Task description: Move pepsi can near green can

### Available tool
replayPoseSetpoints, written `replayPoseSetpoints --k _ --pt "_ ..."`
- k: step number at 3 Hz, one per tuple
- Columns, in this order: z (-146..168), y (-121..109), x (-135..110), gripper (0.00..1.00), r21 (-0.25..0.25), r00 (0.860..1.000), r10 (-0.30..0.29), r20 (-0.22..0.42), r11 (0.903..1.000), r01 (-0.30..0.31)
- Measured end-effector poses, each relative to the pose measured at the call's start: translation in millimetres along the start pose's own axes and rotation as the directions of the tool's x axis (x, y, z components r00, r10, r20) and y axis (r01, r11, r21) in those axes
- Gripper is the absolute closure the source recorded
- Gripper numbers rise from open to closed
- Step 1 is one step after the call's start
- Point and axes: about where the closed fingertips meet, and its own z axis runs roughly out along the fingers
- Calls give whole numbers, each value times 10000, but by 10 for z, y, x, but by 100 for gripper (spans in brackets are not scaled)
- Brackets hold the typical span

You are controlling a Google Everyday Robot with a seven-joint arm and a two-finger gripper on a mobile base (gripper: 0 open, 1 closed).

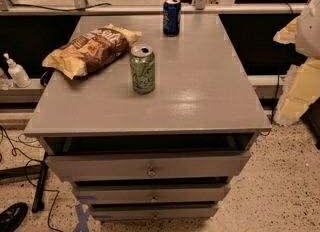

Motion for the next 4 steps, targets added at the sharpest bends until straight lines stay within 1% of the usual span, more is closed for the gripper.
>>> replayPoseSetpoints --k 1,2,3,4 --pt "0 -1 -1 0 3 10000 0 6 10000 0" --pt "45 -107 -44 0 99 9990 -12 439 10000 8" --pt "289 -370 -150 0 459 9975 46 703 9989 -79" --pt "569 -760 -374 0 1179 9930 87 1181 9928 -228"
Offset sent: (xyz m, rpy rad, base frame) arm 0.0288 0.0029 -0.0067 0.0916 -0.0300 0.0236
